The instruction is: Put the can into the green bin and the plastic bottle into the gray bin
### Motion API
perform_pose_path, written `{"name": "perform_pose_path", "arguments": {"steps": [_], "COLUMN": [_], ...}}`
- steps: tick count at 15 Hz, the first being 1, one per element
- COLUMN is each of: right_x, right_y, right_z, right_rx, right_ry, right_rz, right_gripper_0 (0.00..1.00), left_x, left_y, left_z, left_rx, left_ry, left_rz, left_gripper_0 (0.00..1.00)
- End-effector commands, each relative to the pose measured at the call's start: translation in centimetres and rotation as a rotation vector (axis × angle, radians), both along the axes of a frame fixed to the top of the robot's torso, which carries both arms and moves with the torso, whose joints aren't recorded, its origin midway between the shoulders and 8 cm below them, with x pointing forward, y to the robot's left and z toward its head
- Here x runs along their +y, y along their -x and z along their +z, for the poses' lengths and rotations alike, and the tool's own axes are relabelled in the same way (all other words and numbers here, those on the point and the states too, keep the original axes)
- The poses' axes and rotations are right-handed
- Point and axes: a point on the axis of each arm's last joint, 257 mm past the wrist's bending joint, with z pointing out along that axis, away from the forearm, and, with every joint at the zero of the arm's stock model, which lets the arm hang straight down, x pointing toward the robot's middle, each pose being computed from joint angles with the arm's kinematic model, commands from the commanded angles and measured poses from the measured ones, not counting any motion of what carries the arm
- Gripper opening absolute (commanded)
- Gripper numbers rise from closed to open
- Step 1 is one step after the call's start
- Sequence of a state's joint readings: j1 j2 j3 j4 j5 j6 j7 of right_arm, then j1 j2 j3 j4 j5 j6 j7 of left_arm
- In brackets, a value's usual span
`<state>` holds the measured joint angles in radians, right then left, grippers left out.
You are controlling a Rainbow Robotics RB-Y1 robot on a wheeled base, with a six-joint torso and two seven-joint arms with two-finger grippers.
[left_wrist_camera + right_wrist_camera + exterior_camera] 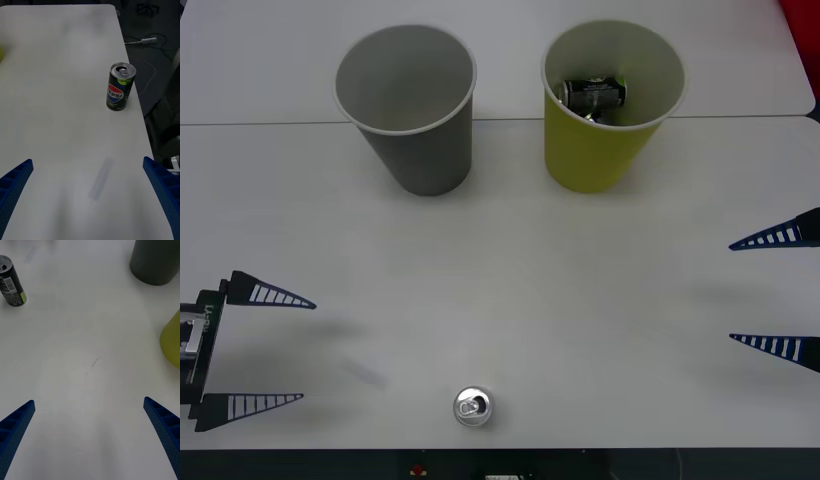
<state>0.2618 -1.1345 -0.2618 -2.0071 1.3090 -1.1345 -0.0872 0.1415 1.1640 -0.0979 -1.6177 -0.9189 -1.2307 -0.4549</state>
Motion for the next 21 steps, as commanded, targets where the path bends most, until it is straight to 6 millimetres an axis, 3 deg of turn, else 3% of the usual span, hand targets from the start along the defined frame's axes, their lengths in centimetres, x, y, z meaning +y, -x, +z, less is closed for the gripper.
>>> {"name": "perform_pose_path", "arguments": {"steps": [1, 5, 14, 21], "right_x": [0.0, 0.0, 0.0, 0.0], "right_y": [0.0, 0.0, 0.0, 0.0], "right_z": [0.0, 0.0, 0.0, 0.0], "right_rx": [0.0, 0.0, 0.0, 0.0], "right_ry": [0.0, 0.0, 0.0, 0.0], "right_rz": [0.0, 0.0, 0.0, 0.0], "right_gripper_0": [1.0, 1.0, 1.0, 1.0], "left_x": [-1.3, -3.4, -6.7, -11.7], "left_y": [0.4, 1.2, 2.5, 2.0], "left_z": [-1.4, -2.3, -5.6, -9.5], "left_rx": [0.061, 0.122, 0.103, 0.116], "left_ry": [0.074, 0.19, 0.26, 0.299], "left_rz": [-0.012, -0.082, -0.198, -0.253], "left_gripper_0": [1.0, 1.0, 1.0, 1.0]}}
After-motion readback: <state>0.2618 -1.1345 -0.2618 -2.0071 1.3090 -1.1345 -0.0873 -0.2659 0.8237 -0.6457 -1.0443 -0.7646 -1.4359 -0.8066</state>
